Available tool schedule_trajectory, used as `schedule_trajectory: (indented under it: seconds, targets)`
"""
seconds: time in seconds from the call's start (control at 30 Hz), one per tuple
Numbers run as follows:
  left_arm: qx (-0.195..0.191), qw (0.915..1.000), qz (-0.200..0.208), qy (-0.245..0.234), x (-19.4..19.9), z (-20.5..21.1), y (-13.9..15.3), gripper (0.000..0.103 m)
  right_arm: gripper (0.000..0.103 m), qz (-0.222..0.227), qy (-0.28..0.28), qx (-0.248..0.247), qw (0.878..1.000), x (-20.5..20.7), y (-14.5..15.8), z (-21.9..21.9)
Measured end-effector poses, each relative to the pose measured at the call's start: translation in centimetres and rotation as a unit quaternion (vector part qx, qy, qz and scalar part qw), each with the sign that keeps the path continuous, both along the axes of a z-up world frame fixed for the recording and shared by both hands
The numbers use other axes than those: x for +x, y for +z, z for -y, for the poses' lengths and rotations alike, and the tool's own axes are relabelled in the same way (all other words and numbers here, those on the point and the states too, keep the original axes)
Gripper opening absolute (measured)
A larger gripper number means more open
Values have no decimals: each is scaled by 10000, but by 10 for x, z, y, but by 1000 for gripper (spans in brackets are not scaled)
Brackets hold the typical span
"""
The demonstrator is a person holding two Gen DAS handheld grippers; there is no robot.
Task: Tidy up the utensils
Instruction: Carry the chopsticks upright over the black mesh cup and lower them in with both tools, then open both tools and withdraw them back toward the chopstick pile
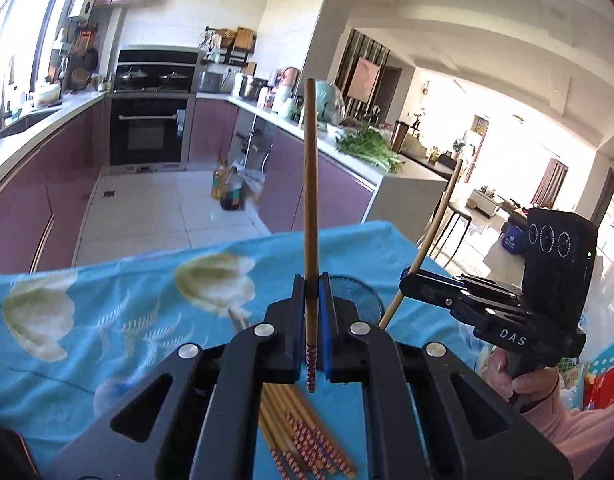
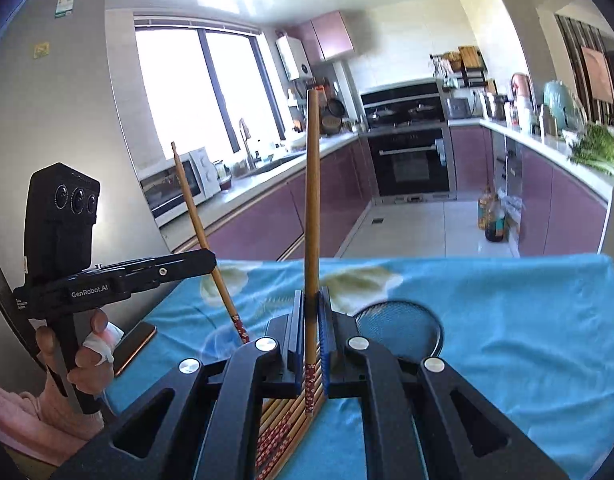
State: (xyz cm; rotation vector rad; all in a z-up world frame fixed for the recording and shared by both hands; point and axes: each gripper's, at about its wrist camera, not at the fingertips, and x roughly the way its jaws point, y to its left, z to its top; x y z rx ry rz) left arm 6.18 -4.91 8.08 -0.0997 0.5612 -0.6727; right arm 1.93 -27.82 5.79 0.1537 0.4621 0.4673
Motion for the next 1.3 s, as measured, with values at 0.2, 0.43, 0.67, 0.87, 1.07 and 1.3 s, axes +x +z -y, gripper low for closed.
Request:
schedule_trajectory:
  seconds: [0.2,0.43,0.67,0.87,1.07,1.3]
  targets:
    - [-122,9993,284,-221,8,37,30,7,6,420,-189,-113,9989,8,27,15]
    - [209,9990,230,-332,22,82,24,8,6,290,-422,-478,9975,35,19,23]
    - [650,9962,-391,-424,39,110,-36,8,6,-565,-276,-828,9946,61,-24,16]
    - [882,9936,-562,-436,54,108,-70,11,7,-1004,-293,-945,9900,80,-44,5]
    - [850,9952,-404,-257,52,95,-65,24,9,-1059,-414,-815,9902,82,-51,0]
    - [862,9959,99,235,26,60,-45,38,28,-717,-455,-600,9946,59,-39,4]
